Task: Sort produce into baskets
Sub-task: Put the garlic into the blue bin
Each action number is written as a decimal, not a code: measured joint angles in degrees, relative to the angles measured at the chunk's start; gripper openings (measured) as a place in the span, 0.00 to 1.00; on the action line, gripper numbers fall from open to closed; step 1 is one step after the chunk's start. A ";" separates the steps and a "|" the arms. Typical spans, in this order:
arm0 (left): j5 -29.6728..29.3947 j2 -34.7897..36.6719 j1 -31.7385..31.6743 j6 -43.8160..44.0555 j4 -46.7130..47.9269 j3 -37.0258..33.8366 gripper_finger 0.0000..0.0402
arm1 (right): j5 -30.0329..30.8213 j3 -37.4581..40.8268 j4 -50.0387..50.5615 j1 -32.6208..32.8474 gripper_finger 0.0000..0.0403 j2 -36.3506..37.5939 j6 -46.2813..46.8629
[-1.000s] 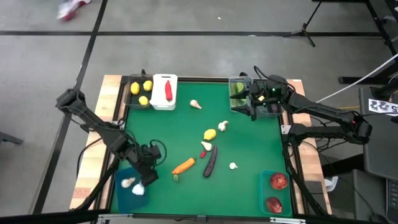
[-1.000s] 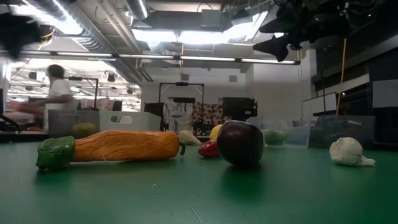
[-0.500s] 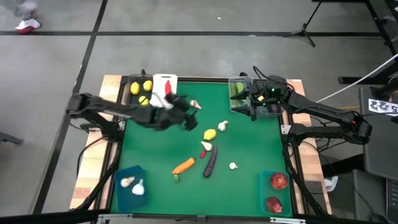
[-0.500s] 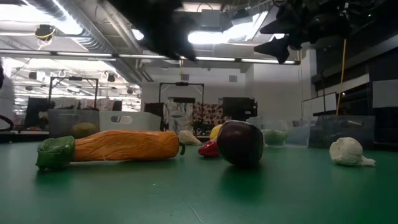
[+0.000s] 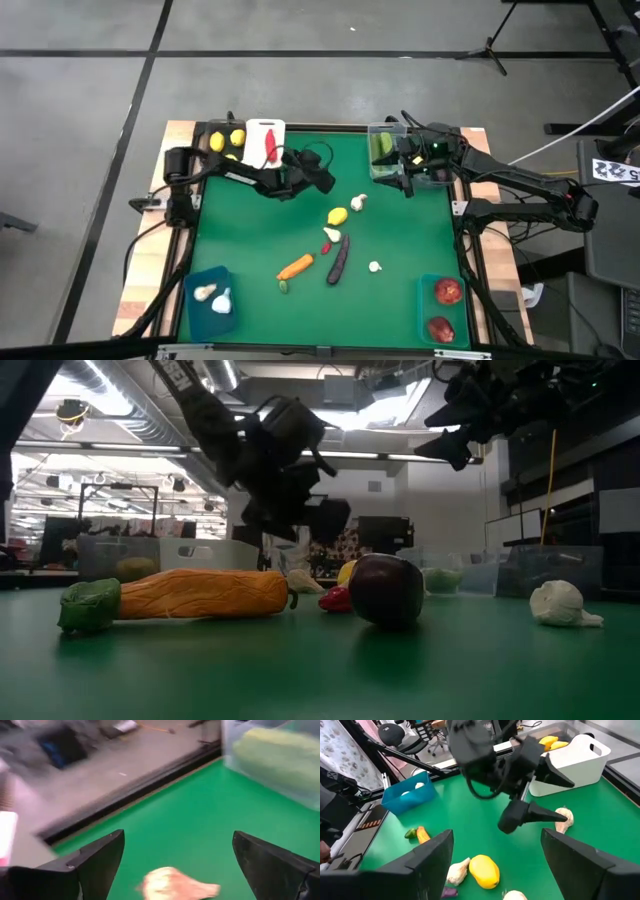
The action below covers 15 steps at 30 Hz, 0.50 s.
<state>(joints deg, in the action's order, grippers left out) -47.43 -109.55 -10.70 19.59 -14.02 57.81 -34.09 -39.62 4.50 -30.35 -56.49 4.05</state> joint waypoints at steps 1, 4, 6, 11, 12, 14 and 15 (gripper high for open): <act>-2.67 -0.79 0.48 -0.48 0.00 0.10 0.92 | 0.00 0.00 -0.01 -0.01 0.75 0.00 0.00; -3.81 -3.05 0.74 -0.53 0.02 0.67 0.92 | 0.00 0.00 -0.01 0.01 0.75 0.00 -0.02; -3.41 -4.93 0.72 -0.46 -0.17 1.16 0.92 | 0.00 0.00 -0.11 0.01 0.75 0.00 -0.02; -3.01 -9.00 0.21 3.90 0.15 1.41 0.92 | 0.00 0.00 -0.05 -0.01 0.75 0.00 0.30; -2.96 -9.49 0.05 4.92 0.04 1.54 0.92 | -0.02 0.00 0.01 0.01 0.75 0.00 0.42; -1.87 -10.32 -0.35 6.05 0.01 1.61 0.92 | 0.00 0.00 -0.01 0.01 0.75 0.00 0.44; -1.16 -10.63 -0.59 6.43 -0.02 1.61 0.92 | -0.02 0.00 -0.01 0.01 0.75 0.00 0.44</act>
<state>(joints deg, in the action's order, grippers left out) -48.59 -120.18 -11.29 26.02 -14.04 59.42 -34.11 -39.62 4.49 -30.35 -56.49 4.49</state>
